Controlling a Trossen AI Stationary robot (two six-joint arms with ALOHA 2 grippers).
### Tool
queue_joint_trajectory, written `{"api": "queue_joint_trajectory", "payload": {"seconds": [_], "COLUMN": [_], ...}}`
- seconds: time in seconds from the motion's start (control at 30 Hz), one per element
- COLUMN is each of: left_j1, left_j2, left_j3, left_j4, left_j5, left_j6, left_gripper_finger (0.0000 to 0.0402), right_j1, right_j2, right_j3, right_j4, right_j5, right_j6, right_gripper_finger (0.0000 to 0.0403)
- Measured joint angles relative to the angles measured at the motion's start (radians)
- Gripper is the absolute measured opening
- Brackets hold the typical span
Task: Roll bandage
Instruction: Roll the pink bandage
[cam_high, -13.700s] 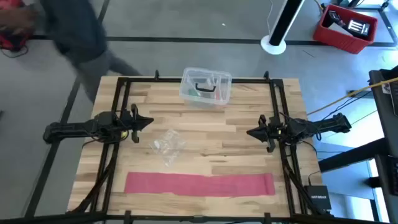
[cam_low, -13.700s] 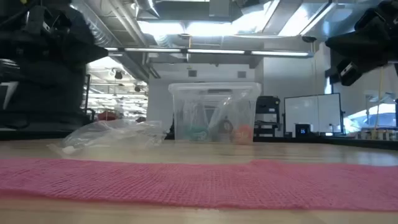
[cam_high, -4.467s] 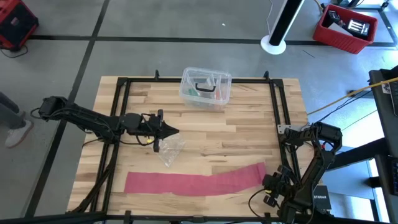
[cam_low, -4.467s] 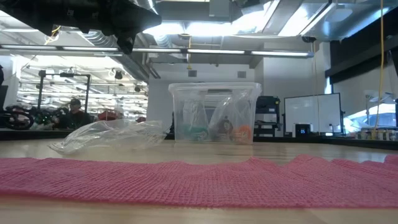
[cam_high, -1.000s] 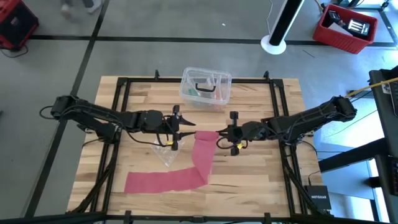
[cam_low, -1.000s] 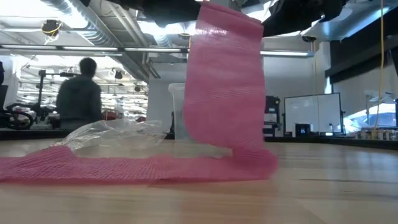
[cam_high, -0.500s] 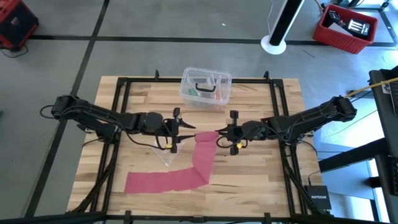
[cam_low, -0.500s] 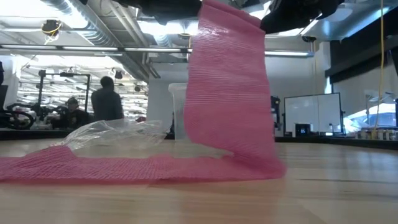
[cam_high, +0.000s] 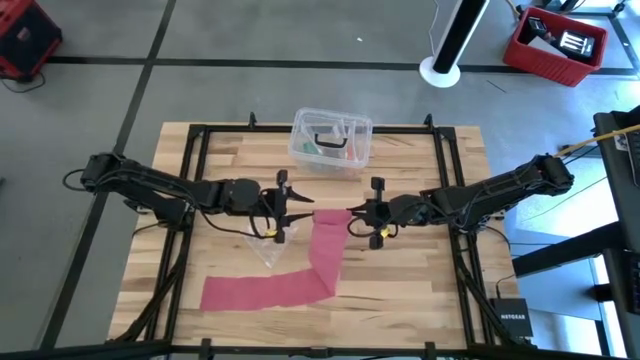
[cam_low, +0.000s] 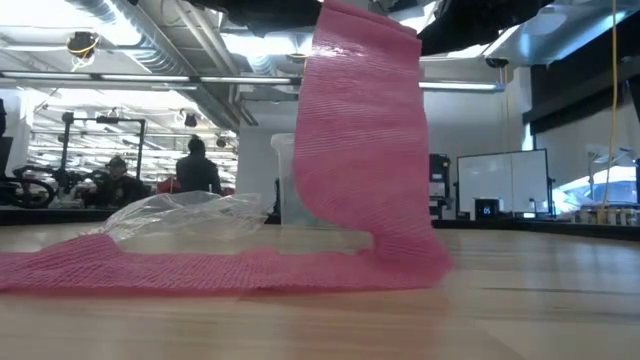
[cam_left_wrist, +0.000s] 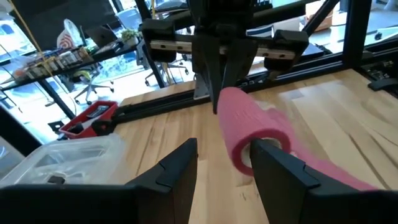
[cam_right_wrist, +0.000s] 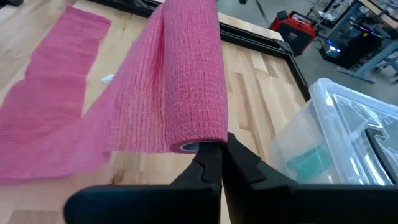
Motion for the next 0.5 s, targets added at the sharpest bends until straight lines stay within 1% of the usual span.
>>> {"api": "queue_joint_trajectory", "payload": {"seconds": [0.2,0.5], "left_j1": [0.000,0.002], "left_j2": [0.000,0.000], "left_j3": [0.000,0.000], "left_j4": [-0.056,-0.014], "left_j5": [0.001,0.004], "left_j6": [0.005,0.011], "left_gripper_finger": [0.0141,0.0141], "right_j1": [0.000,0.000], "right_j2": [0.000,0.014], "right_j3": [0.000,0.000], "right_j4": [-0.003,0.017], "right_j5": [0.004,-0.026], "right_j6": [0.008,0.017], "right_gripper_finger": [0.0000,0.0000]}}
